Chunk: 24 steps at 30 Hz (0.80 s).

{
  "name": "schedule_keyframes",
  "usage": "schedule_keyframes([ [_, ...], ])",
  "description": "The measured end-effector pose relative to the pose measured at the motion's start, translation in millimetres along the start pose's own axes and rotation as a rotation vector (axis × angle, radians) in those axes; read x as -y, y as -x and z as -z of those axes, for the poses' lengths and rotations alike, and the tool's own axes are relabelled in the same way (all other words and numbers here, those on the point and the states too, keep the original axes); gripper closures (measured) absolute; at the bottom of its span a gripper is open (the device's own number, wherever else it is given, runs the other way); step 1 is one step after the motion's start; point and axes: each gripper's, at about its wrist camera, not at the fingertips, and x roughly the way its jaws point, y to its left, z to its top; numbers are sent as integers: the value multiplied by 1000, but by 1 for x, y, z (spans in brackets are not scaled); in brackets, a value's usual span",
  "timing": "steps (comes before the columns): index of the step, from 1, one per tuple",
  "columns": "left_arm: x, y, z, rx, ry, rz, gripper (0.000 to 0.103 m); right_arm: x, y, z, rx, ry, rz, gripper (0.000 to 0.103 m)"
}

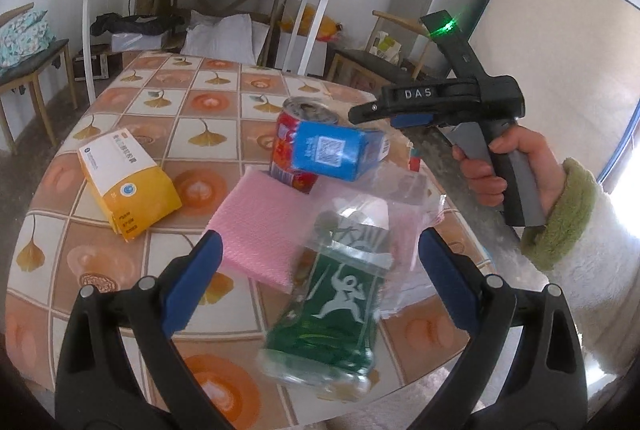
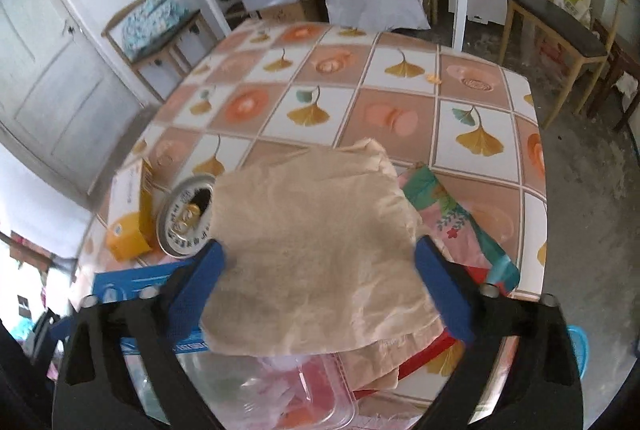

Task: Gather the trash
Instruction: 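Move both open tools back over the table toward the brown paper towel, then grasp the brown paper towel with the right tool and lift it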

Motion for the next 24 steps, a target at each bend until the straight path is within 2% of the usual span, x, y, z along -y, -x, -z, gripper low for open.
schedule_keyframes([
  [2,-4,-2,0,-4,4,2,9,0,1,1,3,-2,12,31],
  [4,-7,-3,1,-5,11,4,9,-2,2,1,6,7,27,50],
  [10,-12,-8,4,-20,17,2,9,-4,17,1,61,19,78,90],
  [13,-12,-9,6,-27,18,5,9,-3,37,1,131,15,95,97],
  [20,-4,-1,11,-17,-3,-10,9,10,103,9,306,-41,105,99],
  [24,1,4,14,-12,-8,-15,9,19,130,18,337,-70,51,99],
])
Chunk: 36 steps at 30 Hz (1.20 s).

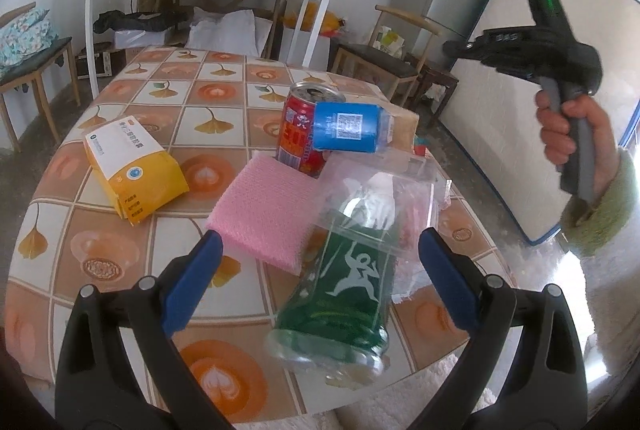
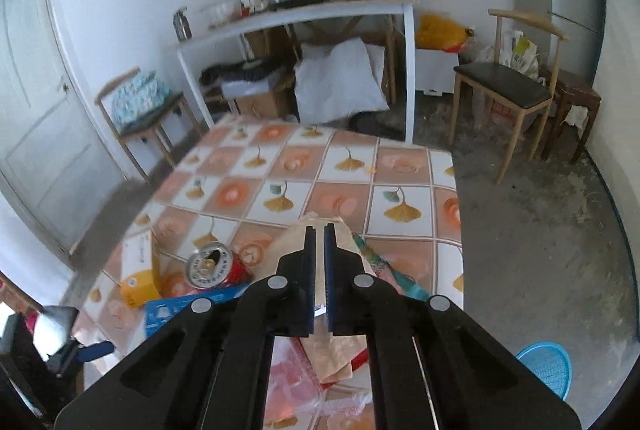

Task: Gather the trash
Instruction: 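Grasp the brown paper towel with the right tool and lift it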

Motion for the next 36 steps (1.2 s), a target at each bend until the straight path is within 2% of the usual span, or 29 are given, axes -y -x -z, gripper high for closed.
schedule_keyframes([
  [3,5,4,3,1,-8,-5,9,6,4,4,-30,-49,-56,96],
  [5,9,7,5,5,-13,-6,9,10,2,9,-55,-66,-64,85],
  [7,12,9,8,8,-20,-6,9,11,-4,14,-72,-72,-57,45],
  [10,14,12,10,7,-30,-6,9,22,-26,15,-118,-114,-77,27],
  [13,14,13,9,4,-31,1,9,37,-63,12,-213,-172,-93,24],
  [15,14,14,8,11,-32,5,9,47,-93,9,-272,-196,-66,24],
  [20,12,17,1,35,-33,24,9,56,-147,9,-379,-191,-62,24],
  [21,12,17,0,36,-32,27,9,57,-154,9,-394,-188,-64,27],
  [23,11,15,-3,33,-28,38,9,58,-163,11,-416,-186,-64,45],
  [25,11,13,-4,32,-27,45,9,58,-165,12,-419,-191,-78,70],
  [26,11,13,-5,33,-26,49,9,56,-164,13,-412,-189,-75,76],
  [27,12,12,-6,34,-26,54,9,55,-161,13,-401,-178,-64,91],
  [28,12,12,-6,35,-25,57,9,52,-158,12,-386,-168,-57,97],
  [36,16,10,-7,38,-35,58,9,35,-105,3,-209,-83,-17,100],
])
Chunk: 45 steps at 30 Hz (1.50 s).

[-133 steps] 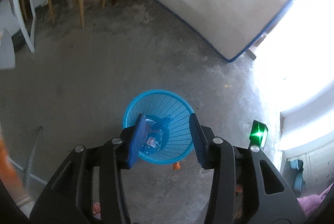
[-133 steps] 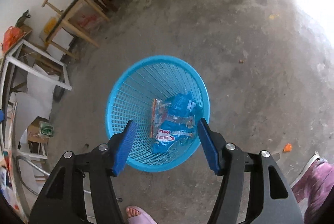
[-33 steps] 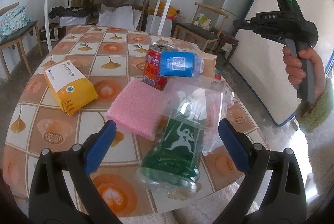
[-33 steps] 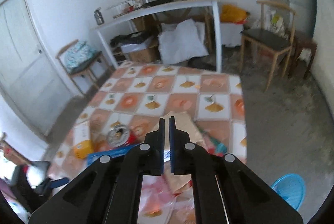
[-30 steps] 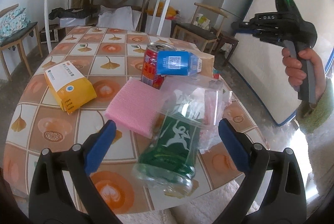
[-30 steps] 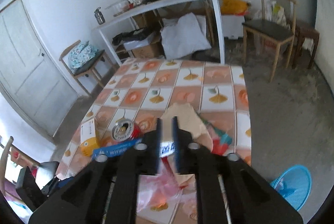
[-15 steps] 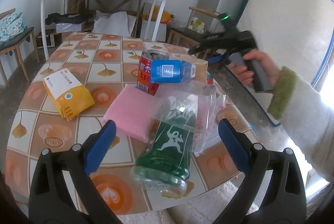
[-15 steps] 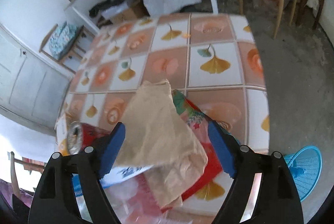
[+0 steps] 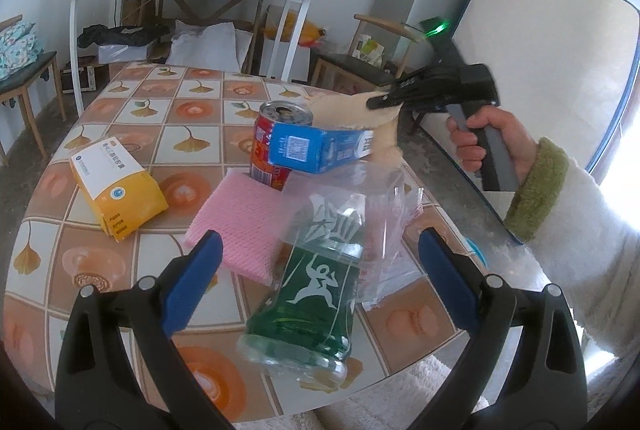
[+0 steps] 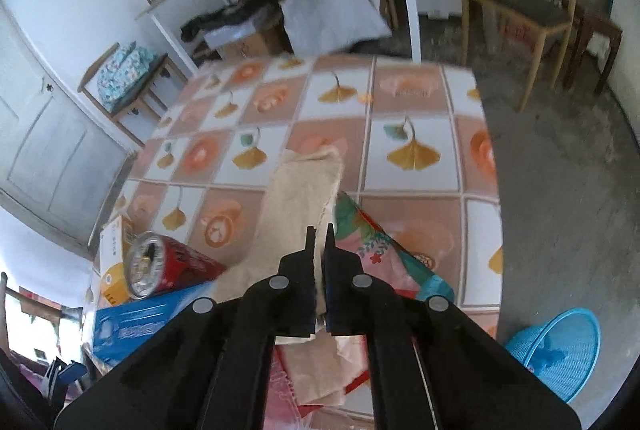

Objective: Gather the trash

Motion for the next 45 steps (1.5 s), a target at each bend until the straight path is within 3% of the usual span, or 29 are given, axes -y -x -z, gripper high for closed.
schedule_keyframes([
  [16,13,9,2,12,-29,-2,9,-15,128,8,279,8,-80,100],
  [21,19,16,5,26,-47,10,9,-26,181,25,364,20,-133,100],
  [26,35,30,15,49,-114,71,13,-39,232,57,411,33,-249,100],
  [33,74,38,37,33,-244,154,27,-35,242,115,378,-17,-309,100],
  [40,111,26,60,-8,-374,156,35,15,185,186,211,-265,-344,100],
  [45,134,14,74,-33,-463,144,35,67,137,233,118,-444,-276,100],
])
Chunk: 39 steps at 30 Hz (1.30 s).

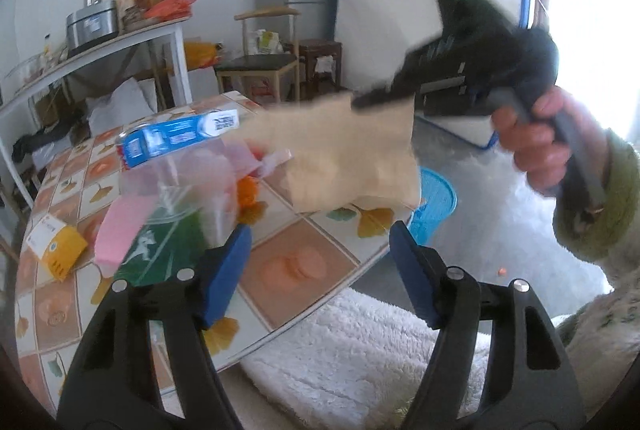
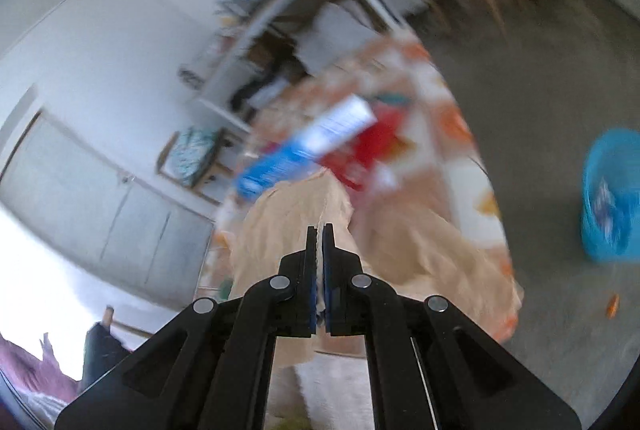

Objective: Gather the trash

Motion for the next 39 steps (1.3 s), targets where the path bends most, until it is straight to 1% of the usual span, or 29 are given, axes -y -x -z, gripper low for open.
schedule_keyframes([
  [3,8,-11,-2,-18,-24,17,35,48,-17,11,-50,-118,72,100],
  [5,11,-18,-4,-29,-35,24,35,64,-25,17,-72,-146,112,100],
  [6,13,-24,-6,-38,-39,28,35,69,-27,17,-78,-151,125,100],
  [8,13,-34,-9,-53,-40,36,35,75,-28,20,-79,-148,112,101],
  [11,16,-50,-15,-69,-41,58,35,70,-30,15,-96,-93,143,101],
  [14,21,-71,-24,-78,-67,80,35,69,-34,10,-142,-77,122,101],
  [18,27,-103,-31,-103,-111,96,34,75,-35,7,-191,-86,70,101],
  [20,28,-121,-34,-139,-124,115,32,77,-36,6,-206,-90,54,101],
  [23,31,-147,-36,-204,-132,140,32,81,-38,4,-225,-105,23,101],
  [26,30,-163,-36,-257,-103,157,32,83,-39,3,-237,-111,-4,101],
  [27,30,-168,-35,-275,-91,163,32,84,-40,2,-241,-114,-22,99],
  [29,30,-173,-32,-285,-96,148,33,84,-39,3,-250,-111,-38,97],
  [30,32,-172,-32,-283,-104,141,33,84,-38,2,-250,-109,-48,94],
  [31,32,-173,-32,-285,-107,139,35,84,-37,2,-249,-109,-59,86],
  [32,32,-173,-32,-287,-103,139,38,83,-33,2,-241,-108,-76,80],
  [33,31,-173,-33,-289,-95,133,42,82,-27,0,-224,-100,-79,65],
  [34,30,-173,-34,-290,-92,127,44,79,-22,-1,-203,-88,-77,55],
  [37,28,-173,-34,-286,-87,110,56,73,-2,-7,-137,-62,-90,46],
  [39,27,-173,-35,-284,-82,100,71,68,13,-11,-87,-42,-92,42],
])
